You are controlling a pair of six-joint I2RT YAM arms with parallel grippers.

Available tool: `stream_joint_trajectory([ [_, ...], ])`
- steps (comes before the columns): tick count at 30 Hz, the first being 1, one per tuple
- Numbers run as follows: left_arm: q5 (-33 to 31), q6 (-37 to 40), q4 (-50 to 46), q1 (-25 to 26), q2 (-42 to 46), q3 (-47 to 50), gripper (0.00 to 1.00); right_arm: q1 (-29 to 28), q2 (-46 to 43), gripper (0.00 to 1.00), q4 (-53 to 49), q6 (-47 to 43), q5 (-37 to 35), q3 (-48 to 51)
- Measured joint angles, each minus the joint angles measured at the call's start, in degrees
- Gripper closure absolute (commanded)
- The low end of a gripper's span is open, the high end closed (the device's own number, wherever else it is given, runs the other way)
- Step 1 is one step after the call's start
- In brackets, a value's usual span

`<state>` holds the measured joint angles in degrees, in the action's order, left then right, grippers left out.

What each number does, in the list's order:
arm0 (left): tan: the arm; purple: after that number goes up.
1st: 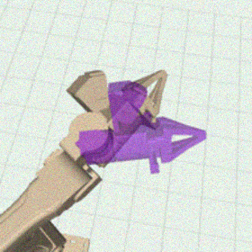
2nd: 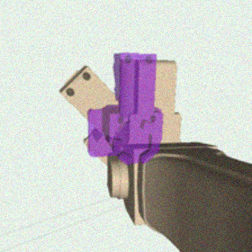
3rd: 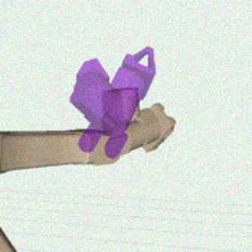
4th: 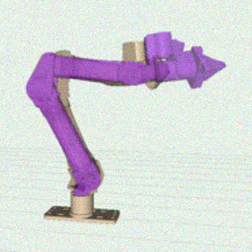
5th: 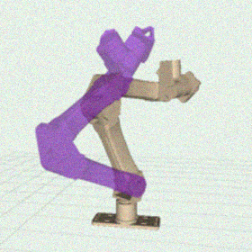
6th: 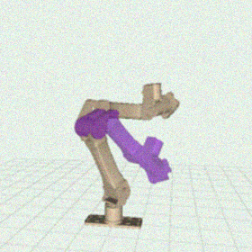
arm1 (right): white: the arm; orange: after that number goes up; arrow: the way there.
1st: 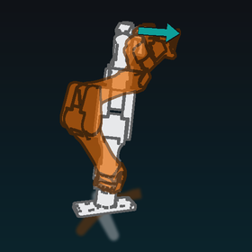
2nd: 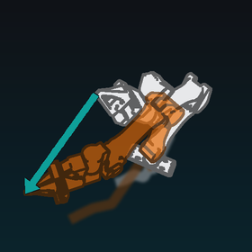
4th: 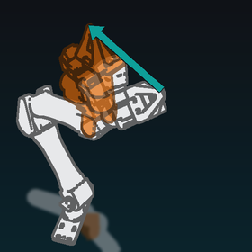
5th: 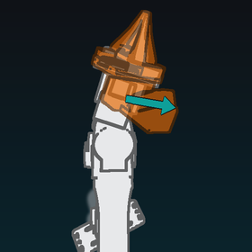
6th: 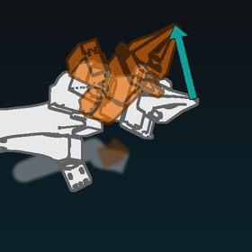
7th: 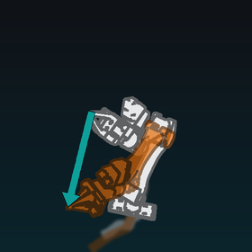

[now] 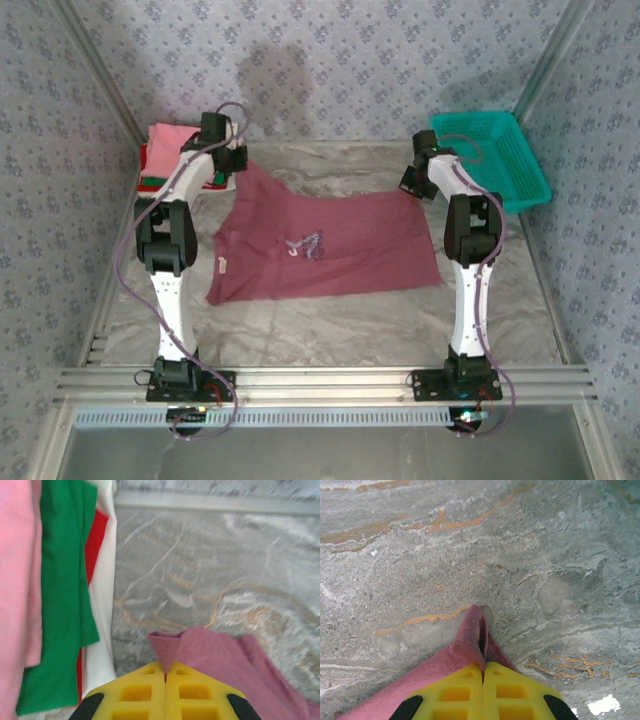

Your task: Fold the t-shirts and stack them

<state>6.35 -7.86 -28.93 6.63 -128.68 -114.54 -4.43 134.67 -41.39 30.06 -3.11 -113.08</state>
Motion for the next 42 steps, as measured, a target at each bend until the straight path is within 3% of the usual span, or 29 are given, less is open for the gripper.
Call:
stream_joint_trajectory([
  [6,1.6,1.9,-0.3,0.2,0.2,-5.0,1.0,-0.1,-3.9,1.0,1.6,-0.7,-1.6,2.3],
  [16,0.4,3.9,12.0,1.0,18.0,27.6,1.0,-0.2,-15.5,1.0,10.4,-2.1,-2.4,16.4],
  [26,-1.8,6.3,12.4,1.3,20.3,26.8,1.0,-0.7,-18.2,1.0,13.5,-3.1,-3.5,20.2],
  [31,-2.6,6.3,12.5,2.3,26.3,27.7,1.0,-0.7,-23.5,1.0,16.0,-3.1,-3.9,25.5],
  [36,-3.9,4.8,14.2,2.9,35.1,38.7,1.0,-0.7,-27.8,1.0,18.6,-3.0,-4.5,33.4],
  [42,-5.6,2.8,13.4,2.9,36.4,47.3,1.0,-0.7,-28.5,1.0,19.0,-2.9,-4.6,37.0],
])
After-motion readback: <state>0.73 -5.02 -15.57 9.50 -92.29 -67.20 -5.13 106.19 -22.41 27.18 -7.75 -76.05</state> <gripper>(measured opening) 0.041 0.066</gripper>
